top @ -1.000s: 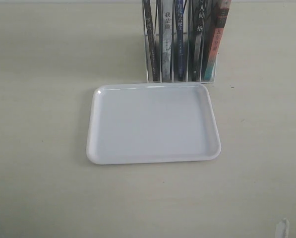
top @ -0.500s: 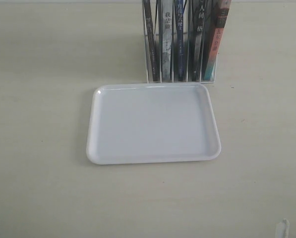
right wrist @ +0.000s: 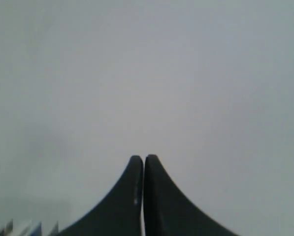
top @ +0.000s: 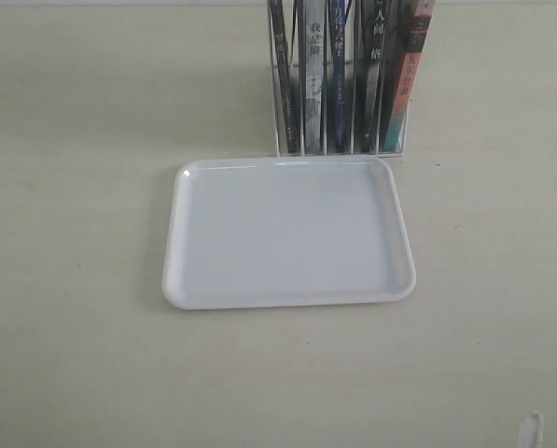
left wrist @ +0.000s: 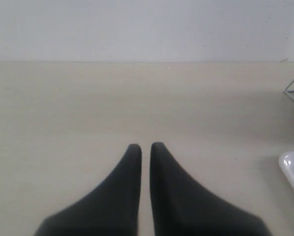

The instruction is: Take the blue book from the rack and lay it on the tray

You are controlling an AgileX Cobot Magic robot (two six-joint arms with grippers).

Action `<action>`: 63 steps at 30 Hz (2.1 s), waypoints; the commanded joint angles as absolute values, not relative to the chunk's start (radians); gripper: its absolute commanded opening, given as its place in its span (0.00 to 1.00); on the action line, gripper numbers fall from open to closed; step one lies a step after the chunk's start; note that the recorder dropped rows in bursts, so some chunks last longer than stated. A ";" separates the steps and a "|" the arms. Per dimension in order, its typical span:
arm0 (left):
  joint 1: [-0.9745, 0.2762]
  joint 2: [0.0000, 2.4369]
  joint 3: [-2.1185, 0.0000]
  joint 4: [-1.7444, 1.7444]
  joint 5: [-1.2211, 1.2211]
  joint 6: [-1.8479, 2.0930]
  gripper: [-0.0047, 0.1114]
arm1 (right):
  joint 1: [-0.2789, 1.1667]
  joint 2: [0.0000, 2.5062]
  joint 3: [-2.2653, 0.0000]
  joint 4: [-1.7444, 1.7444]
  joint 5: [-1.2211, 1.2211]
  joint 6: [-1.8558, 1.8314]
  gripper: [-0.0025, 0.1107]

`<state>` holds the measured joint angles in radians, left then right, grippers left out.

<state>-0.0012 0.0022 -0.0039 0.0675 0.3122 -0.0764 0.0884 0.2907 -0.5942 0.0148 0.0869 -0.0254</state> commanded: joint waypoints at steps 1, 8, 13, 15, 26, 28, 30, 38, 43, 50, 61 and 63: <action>-0.010 0.000 0.000 0.069 0.306 -0.074 0.09 | 0.089 0.538 -0.741 0.017 0.512 -0.035 0.02; -0.010 0.000 0.000 0.069 0.306 -0.074 0.09 | 0.089 0.763 -0.756 0.017 0.440 -0.033 0.02; -0.010 0.000 0.000 0.069 0.306 -0.074 0.09 | 0.089 0.850 -0.756 0.037 0.424 -0.029 0.02; -0.010 0.000 0.000 0.069 0.306 -0.074 0.09 | 0.089 0.889 -0.756 0.135 0.381 -0.029 0.02; -0.010 0.000 0.000 0.069 0.306 -0.074 0.09 | 0.359 1.290 -1.170 0.423 0.506 -0.325 0.02; -0.010 0.000 0.000 0.069 0.306 -0.074 0.09 | 0.370 1.385 -1.310 0.191 0.626 -0.066 0.02; -0.010 0.000 0.000 0.069 0.306 -0.074 0.09 | 0.370 1.483 -1.454 -0.025 0.840 0.113 0.02; -0.010 0.000 0.000 0.069 0.306 -0.074 0.09 | 0.370 1.708 -1.757 0.000 1.120 0.079 0.11; -0.010 0.000 0.000 0.069 0.306 -0.074 0.09 | 0.370 1.773 -1.767 0.000 1.148 0.079 0.40; -0.010 0.000 0.000 0.069 0.306 -0.074 0.09 | 0.370 1.836 -1.767 0.000 1.146 0.079 0.41; -0.010 0.000 0.000 0.069 0.306 -0.074 0.09 | 0.370 1.895 -1.767 0.005 1.130 0.089 0.41; -0.010 0.000 0.000 0.069 0.306 -0.074 0.09 | 0.370 1.899 -1.767 0.005 1.130 0.091 0.40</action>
<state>-0.0012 0.0022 -0.0039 0.0675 0.3122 -0.0764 0.3698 1.8918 -1.7621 0.0071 1.1361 0.0876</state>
